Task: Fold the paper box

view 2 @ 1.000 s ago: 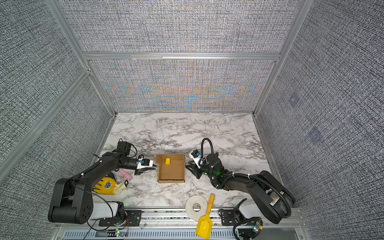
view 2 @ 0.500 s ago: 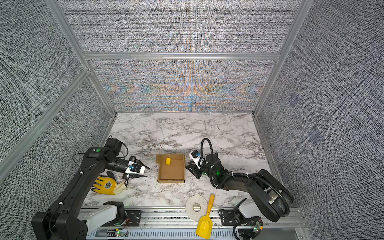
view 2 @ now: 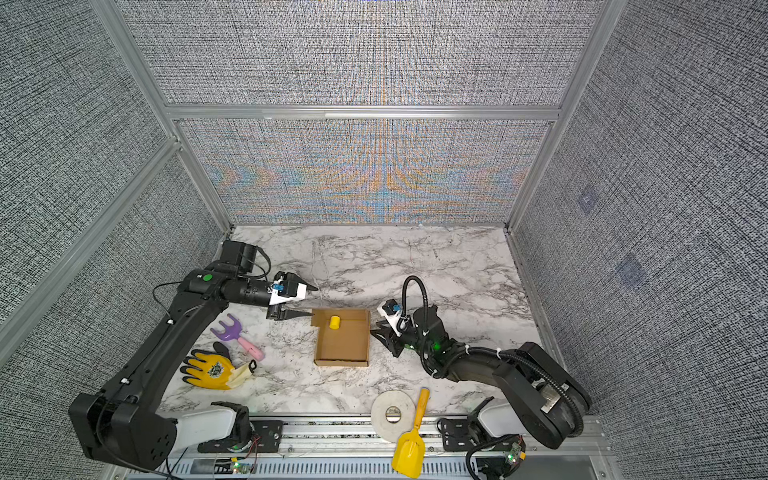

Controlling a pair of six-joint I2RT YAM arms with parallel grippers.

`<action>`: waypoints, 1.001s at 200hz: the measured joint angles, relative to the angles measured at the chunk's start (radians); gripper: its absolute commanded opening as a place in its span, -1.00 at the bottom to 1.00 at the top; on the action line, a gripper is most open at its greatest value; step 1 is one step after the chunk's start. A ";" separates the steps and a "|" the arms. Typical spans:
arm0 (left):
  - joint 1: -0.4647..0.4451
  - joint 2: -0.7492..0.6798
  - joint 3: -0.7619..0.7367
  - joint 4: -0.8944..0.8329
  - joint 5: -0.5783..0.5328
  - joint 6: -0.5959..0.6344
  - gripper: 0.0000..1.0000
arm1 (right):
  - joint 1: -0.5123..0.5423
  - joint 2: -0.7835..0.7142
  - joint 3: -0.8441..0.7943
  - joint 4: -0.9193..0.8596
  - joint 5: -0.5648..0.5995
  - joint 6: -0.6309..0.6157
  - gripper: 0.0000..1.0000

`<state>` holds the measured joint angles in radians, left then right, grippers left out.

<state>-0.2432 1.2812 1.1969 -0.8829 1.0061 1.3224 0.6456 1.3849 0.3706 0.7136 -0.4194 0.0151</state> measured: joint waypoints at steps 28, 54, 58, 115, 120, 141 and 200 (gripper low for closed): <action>-0.019 0.016 -0.041 0.055 -0.020 -0.017 0.03 | 0.000 -0.013 -0.003 -0.002 0.005 0.000 -0.33; -0.039 0.010 -0.092 0.064 -0.032 -0.015 -0.14 | 0.000 -0.029 -0.021 -0.008 0.014 -0.002 -0.33; -0.042 0.006 -0.100 0.066 -0.034 -0.013 -0.16 | 0.000 -0.034 -0.024 -0.009 0.016 -0.003 -0.33; -0.072 -0.039 -0.207 0.077 -0.057 0.018 -0.22 | -0.001 -0.178 -0.085 -0.086 0.056 -0.016 -0.33; -0.076 -0.043 -0.216 0.077 -0.061 0.024 -0.22 | -0.002 -0.201 -0.088 -0.108 0.066 -0.019 -0.33; -0.085 -0.056 -0.259 0.073 -0.069 0.042 -0.22 | -0.004 -0.315 -0.090 -0.210 0.103 -0.040 -0.33; -0.123 -0.072 -0.402 0.079 -0.109 0.085 -0.07 | 0.005 -0.492 -0.036 -0.468 0.157 -0.080 -0.32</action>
<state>-0.3660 1.2091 0.7944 -0.8043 0.8967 1.4071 0.6510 0.8928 0.3344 0.2455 -0.2623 -0.0654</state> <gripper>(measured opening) 0.447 0.340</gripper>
